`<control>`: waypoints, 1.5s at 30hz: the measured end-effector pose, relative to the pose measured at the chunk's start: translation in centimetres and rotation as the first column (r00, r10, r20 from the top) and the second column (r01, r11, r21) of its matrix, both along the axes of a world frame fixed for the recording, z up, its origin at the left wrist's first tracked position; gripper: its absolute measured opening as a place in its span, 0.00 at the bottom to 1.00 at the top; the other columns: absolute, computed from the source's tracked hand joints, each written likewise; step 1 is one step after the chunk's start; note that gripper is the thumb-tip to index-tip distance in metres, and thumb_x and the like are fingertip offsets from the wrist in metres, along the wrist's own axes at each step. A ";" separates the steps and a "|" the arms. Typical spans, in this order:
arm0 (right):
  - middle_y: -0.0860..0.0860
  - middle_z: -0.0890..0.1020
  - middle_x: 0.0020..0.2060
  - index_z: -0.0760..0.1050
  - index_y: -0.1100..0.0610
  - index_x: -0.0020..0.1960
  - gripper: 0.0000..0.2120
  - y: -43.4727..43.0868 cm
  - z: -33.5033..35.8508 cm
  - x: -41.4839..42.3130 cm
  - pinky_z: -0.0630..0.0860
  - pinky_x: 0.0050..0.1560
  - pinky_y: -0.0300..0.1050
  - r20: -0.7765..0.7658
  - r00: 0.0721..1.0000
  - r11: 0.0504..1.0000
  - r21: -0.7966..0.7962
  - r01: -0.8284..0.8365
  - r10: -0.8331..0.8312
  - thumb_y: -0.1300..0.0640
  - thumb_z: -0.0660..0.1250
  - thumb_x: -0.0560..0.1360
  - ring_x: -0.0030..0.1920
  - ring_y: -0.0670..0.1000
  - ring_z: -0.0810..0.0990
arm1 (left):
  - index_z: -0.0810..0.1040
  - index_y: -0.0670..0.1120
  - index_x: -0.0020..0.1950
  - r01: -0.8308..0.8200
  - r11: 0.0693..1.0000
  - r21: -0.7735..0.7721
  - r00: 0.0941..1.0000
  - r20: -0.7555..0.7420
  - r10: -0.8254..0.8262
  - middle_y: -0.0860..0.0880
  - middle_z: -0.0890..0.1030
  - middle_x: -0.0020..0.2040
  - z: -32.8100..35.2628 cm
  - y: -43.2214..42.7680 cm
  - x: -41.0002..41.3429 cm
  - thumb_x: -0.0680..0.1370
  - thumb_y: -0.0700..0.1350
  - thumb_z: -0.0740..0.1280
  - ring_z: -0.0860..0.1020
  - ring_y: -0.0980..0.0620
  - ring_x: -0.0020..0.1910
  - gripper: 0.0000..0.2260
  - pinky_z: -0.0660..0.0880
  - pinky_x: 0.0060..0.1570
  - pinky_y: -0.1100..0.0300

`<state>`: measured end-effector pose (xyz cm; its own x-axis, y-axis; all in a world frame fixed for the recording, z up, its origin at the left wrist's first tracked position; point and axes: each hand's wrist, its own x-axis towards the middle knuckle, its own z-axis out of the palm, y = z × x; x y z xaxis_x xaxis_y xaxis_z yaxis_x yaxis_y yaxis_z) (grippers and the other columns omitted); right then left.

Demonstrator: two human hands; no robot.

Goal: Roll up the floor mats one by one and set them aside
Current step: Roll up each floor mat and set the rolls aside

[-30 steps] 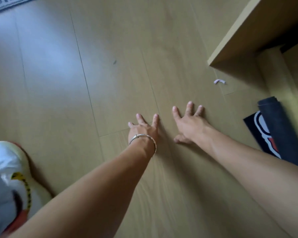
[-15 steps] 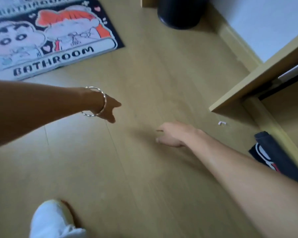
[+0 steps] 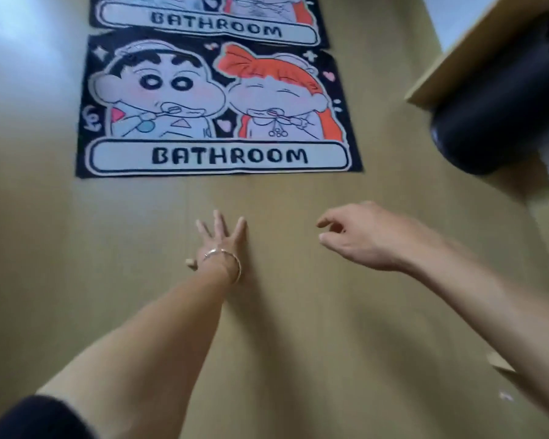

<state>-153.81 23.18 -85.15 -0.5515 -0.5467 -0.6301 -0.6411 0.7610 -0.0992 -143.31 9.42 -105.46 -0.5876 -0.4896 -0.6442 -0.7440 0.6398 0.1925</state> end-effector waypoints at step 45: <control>0.58 0.81 0.53 0.74 0.59 0.55 0.10 -11.7 -16.9 -5.5 0.70 0.44 0.47 -0.208 0.937 0.925 -0.199 -0.323 0.282 0.64 0.58 0.77 0.53 0.59 0.80 | 0.32 0.58 0.74 0.215 0.976 -0.038 0.902 0.390 -0.184 0.43 0.37 0.76 1.9 -0.2 -2.4 0.67 0.59 0.73 0.45 0.33 0.74 0.54 0.66 0.64 0.44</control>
